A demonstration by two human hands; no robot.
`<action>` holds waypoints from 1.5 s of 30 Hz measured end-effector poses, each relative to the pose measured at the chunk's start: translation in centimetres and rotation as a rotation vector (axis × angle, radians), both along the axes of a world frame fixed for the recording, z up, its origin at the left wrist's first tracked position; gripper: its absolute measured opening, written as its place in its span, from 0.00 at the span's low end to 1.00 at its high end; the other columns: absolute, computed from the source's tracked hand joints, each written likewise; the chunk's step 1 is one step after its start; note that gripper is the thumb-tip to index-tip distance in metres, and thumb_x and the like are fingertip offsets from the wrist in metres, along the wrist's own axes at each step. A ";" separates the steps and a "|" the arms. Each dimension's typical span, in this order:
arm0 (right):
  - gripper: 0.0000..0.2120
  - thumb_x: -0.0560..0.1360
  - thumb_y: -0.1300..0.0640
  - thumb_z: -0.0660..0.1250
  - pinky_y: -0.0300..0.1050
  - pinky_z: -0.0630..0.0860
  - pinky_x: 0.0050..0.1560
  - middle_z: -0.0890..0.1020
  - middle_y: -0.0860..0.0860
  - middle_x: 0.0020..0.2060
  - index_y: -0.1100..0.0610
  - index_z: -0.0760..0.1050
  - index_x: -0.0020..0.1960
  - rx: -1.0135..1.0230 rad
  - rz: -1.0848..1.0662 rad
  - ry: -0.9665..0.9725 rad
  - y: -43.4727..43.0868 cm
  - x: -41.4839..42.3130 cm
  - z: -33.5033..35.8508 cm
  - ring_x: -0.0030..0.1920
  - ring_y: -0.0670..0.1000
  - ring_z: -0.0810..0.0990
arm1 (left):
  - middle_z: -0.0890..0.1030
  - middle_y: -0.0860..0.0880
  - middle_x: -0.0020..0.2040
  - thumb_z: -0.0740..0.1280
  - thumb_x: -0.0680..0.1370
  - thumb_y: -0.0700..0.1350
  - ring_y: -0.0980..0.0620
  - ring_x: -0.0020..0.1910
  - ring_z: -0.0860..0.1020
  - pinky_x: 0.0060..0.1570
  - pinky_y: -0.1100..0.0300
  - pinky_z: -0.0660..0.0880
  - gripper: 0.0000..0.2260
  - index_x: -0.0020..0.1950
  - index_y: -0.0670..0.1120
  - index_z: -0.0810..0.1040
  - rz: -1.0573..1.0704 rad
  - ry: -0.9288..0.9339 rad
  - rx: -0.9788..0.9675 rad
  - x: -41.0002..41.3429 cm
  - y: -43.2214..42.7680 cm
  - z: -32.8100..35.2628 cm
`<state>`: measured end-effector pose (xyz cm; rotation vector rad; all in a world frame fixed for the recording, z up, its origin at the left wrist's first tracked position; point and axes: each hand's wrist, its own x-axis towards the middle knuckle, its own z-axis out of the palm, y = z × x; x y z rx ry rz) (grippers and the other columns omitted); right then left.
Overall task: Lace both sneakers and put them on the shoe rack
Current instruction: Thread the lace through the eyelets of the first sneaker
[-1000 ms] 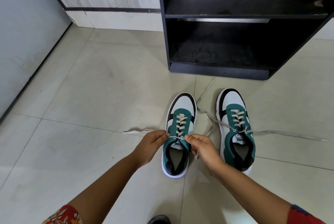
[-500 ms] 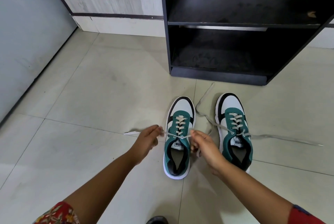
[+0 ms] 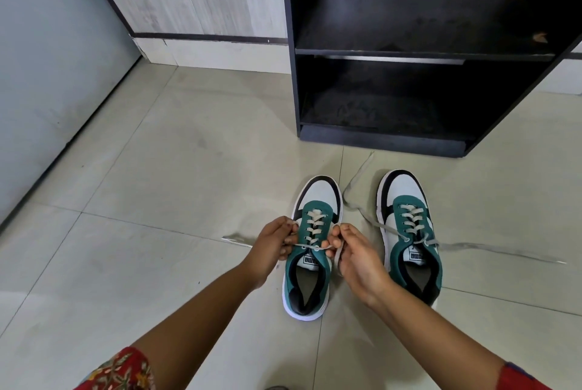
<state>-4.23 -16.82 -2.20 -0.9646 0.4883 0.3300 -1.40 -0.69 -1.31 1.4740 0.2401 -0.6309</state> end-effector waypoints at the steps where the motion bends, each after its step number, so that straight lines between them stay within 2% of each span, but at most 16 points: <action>1: 0.14 0.81 0.57 0.50 0.41 0.68 0.39 0.70 0.48 0.26 0.58 0.71 0.42 -0.027 0.020 -0.012 0.0 0.1 0.1 0.35 0.50 0.72 | 0.67 0.53 0.27 0.53 0.82 0.41 0.59 0.23 0.63 0.23 0.70 0.58 0.12 0.42 0.43 0.72 -0.024 -0.049 0.028 0.0 -0.1 0.3; 6: 0.16 0.82 0.56 0.49 0.39 0.68 0.38 0.71 0.46 0.26 0.57 0.75 0.55 -0.199 0.177 -0.093 0.1 0.9 0.6 0.32 0.45 0.73 | 0.71 0.49 0.30 0.52 0.82 0.45 0.59 0.24 0.63 0.25 0.70 0.60 0.15 0.57 0.41 0.76 -0.102 -0.255 0.074 0.0 -0.2 1.4; 10: 0.10 0.80 0.61 0.52 0.37 0.65 0.35 0.71 0.48 0.29 0.55 0.72 0.55 -0.327 0.265 -0.158 0.5 0.9 0.7 0.29 0.42 0.71 | 0.70 0.53 0.28 0.50 0.81 0.35 0.60 0.26 0.66 0.28 0.70 0.63 0.13 0.54 0.41 0.74 -0.191 -0.301 0.097 -0.1 -0.8 1.3; 13: 0.04 0.80 0.64 0.54 0.34 0.66 0.31 0.72 0.51 0.29 0.55 0.62 0.48 -0.309 0.234 -0.123 0.7 1.0 0.6 0.29 0.44 0.71 | 0.73 0.55 0.29 0.52 0.81 0.35 0.60 0.26 0.66 0.29 0.71 0.64 0.09 0.53 0.42 0.70 -0.259 -0.303 0.051 0.1 -0.9 1.4; 15: 0.06 0.79 0.66 0.54 0.32 0.66 0.29 0.73 0.52 0.30 0.56 0.60 0.49 -0.313 0.258 -0.143 0.5 1.2 0.6 0.28 0.43 0.72 | 0.71 0.49 0.30 0.54 0.81 0.36 0.59 0.25 0.65 0.26 0.70 0.63 0.04 0.54 0.43 0.65 -0.273 -0.268 0.028 0.5 -0.9 1.4; 17: 0.06 0.79 0.66 0.55 0.31 0.66 0.29 0.72 0.52 0.30 0.57 0.61 0.51 -0.330 0.297 -0.205 0.5 1.3 0.7 0.27 0.41 0.72 | 0.70 0.45 0.31 0.56 0.81 0.38 0.58 0.24 0.64 0.24 0.69 0.62 0.10 0.61 0.47 0.63 -0.247 -0.195 0.009 0.9 -0.9 1.3; 19: 0.04 0.79 0.63 0.55 0.30 0.67 0.30 0.71 0.52 0.30 0.58 0.62 0.53 -0.327 0.327 -0.267 0.4 1.2 0.8 0.28 0.41 0.71 | 0.72 0.48 0.29 0.57 0.81 0.41 0.57 0.22 0.64 0.24 0.67 0.62 0.16 0.65 0.55 0.62 -0.236 -0.107 0.004 1.1 -0.6 1.2; 22: 0.04 0.80 0.63 0.54 0.30 0.67 0.33 0.71 0.52 0.31 0.59 0.64 0.55 -0.322 0.376 -0.322 0.2 1.0 0.7 0.30 0.41 0.71 | 0.73 0.44 0.31 0.59 0.80 0.43 0.57 0.22 0.64 0.24 0.66 0.61 0.07 0.57 0.46 0.72 -0.264 -0.069 -0.003 1.3 -0.5 1.1; 26: 0.10 0.78 0.70 0.54 0.29 0.69 0.36 0.72 0.51 0.32 0.59 0.64 0.56 -0.275 0.393 -0.347 0.0 1.0 0.8 0.31 0.42 0.71 | 0.72 0.51 0.26 0.59 0.80 0.43 0.57 0.22 0.64 0.24 0.66 0.61 0.05 0.50 0.42 0.70 -0.195 -0.058 0.034 1.3 -0.7 0.9; 29: 0.03 0.80 0.63 0.55 0.32 0.68 0.34 0.74 0.48 0.31 0.58 0.66 0.49 -0.324 0.377 -0.343 0.0 1.0 0.8 0.32 0.42 0.73 | 0.71 0.50 0.26 0.59 0.80 0.42 0.57 0.22 0.63 0.24 0.66 0.60 0.04 0.47 0.44 0.70 -0.182 -0.049 0.023 1.3 -0.9 1.0; 32: 0.06 0.81 0.59 0.53 0.36 0.68 0.32 0.77 0.48 0.26 0.57 0.66 0.45 -0.317 0.283 -0.254 0.0 1.4 0.9 0.29 0.44 0.76 | 0.73 0.48 0.30 0.59 0.79 0.39 0.57 0.23 0.67 0.24 0.67 0.62 0.04 0.44 0.44 0.70 -0.190 -0.090 -0.003 1.4 -0.8 1.5; 34: 0.07 0.81 0.59 0.53 0.36 0.68 0.29 0.79 0.50 0.24 0.58 0.65 0.45 -0.328 0.237 -0.196 0.2 1.7 0.9 0.26 0.46 0.77 | 0.76 0.47 0.35 0.62 0.77 0.38 0.57 0.27 0.71 0.29 0.68 0.67 0.04 0.43 0.44 0.71 -0.241 -0.203 0.051 1.3 -0.5 1.7; 37: 0.06 0.80 0.58 0.56 0.36 0.69 0.23 0.78 0.53 0.27 0.58 0.67 0.45 -0.443 0.211 -0.131 0.6 2.2 0.4 0.24 0.49 0.75 | 0.76 0.57 0.32 0.70 0.71 0.46 0.58 0.27 0.68 0.29 0.71 0.64 0.06 0.42 0.49 0.73 -0.351 -0.500 0.437 1.1 -0.1 1.8; 39: 0.06 0.79 0.59 0.58 0.35 0.68 0.20 0.77 0.54 0.27 0.59 0.69 0.44 -0.465 0.200 -0.101 0.7 2.6 0.3 0.22 0.48 0.74 | 0.76 0.59 0.32 0.71 0.70 0.49 0.60 0.30 0.72 0.29 0.72 0.64 0.07 0.42 0.50 0.75 -0.376 -0.708 0.645 1.3 0.1 1.9; 42: 0.06 0.79 0.61 0.59 0.34 0.64 0.20 0.77 0.49 0.18 0.61 0.71 0.44 -0.430 0.261 -0.091 0.8 3.1 0.7 0.18 0.45 0.75 | 0.81 0.55 0.44 0.67 0.72 0.50 0.57 0.38 0.77 0.34 0.71 0.68 0.05 0.43 0.49 0.76 -0.449 -0.996 0.732 1.7 0.4 1.8; 45: 0.09 0.78 0.62 0.59 0.33 0.65 0.21 0.77 0.49 0.18 0.60 0.74 0.41 -0.381 0.308 -0.041 0.7 3.2 1.0 0.19 0.45 0.75 | 0.84 0.51 0.51 0.65 0.73 0.45 0.53 0.39 0.80 0.33 0.67 0.72 0.03 0.45 0.48 0.73 -0.572 -1.250 0.793 1.7 0.7 1.5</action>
